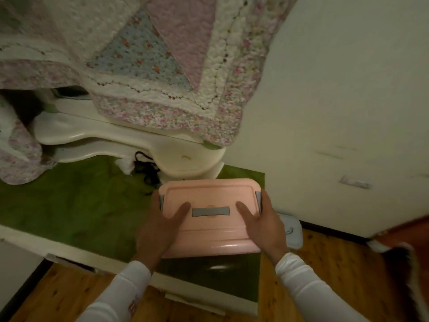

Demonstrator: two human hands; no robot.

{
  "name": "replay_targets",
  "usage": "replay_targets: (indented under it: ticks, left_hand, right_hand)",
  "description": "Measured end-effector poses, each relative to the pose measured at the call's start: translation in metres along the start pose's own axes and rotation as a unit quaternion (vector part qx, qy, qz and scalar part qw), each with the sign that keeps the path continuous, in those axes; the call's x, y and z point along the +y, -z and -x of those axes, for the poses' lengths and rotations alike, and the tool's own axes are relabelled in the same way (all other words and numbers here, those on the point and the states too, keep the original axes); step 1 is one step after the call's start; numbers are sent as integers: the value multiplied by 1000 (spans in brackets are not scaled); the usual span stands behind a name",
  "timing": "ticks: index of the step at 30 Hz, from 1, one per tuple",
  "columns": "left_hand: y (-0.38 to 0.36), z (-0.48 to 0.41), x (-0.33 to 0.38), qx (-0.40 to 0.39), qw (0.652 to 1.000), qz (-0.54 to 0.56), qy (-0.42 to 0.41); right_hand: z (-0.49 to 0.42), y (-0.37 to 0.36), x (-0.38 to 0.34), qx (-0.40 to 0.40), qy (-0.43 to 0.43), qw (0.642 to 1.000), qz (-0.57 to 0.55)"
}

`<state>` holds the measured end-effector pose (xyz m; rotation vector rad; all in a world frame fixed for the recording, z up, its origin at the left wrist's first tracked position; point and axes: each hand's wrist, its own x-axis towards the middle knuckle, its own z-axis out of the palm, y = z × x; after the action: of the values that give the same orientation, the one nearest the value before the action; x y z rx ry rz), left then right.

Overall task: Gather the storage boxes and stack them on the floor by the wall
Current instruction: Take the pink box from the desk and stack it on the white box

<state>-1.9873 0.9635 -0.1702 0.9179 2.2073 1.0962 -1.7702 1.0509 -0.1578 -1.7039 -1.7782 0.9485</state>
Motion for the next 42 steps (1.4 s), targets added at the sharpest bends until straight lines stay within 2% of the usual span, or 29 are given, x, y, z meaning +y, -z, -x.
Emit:
replay_targets:
  ticks: [8,18,22,27,36,42]
  left_hand:
    - [-115,49,76,-89,995,23,-29]
    - [-249,100,144,-152,986,-24,-70]
    - [-275,99,158,-164,982,-52,-79]
    - [-300,82,163,-188,980,-11,-60]
    - [-358,9,169,-201,979,-13,22]
    - [-399,-42,177,-207,978,-14,34]
  right_hand:
    - [-3,118,90,60,-45,997,-15]
    - [-7,240,189,130,-135,982,-27]
    - [-14,255,206,154,-123,980,-40]
    - [-35,257,222,160,-128,977,-55]
    - [-127,248,236,154,-148,976,-39]
    - [-184,239,245,149,-176,973,-11]
